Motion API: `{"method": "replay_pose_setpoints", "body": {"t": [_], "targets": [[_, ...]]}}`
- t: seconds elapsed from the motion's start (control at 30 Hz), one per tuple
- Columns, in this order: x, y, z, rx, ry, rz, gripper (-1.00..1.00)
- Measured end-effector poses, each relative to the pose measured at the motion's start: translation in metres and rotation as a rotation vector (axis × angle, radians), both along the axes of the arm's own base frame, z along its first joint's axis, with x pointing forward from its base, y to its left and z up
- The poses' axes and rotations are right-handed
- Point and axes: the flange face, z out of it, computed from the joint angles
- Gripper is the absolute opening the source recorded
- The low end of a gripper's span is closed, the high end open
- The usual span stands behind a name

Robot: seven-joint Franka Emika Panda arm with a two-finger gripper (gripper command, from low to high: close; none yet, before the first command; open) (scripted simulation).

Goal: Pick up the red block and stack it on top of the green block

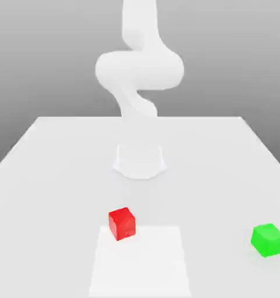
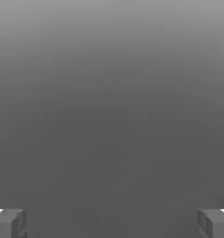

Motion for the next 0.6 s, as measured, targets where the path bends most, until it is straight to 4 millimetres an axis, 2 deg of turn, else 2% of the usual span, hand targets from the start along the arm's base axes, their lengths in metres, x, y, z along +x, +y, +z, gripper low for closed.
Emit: {"method": "replay_pose_setpoints", "body": {"t": [0.13,0.23,0.3,0.4,0.6], "targets": [[0.032,-0.006,-0.099,-0.079,0.151,0.068,0.00],[0.040,-0.014,-0.174,-0.119,0.265,0.124,0.00],[0.038,-0.020,-0.225,-0.137,0.341,0.165,0.00],[0.021,-0.030,-0.300,-0.151,0.461,0.235,0.00],[-0.039,-0.042,-0.451,-0.140,0.687,0.391,0.00]]}}
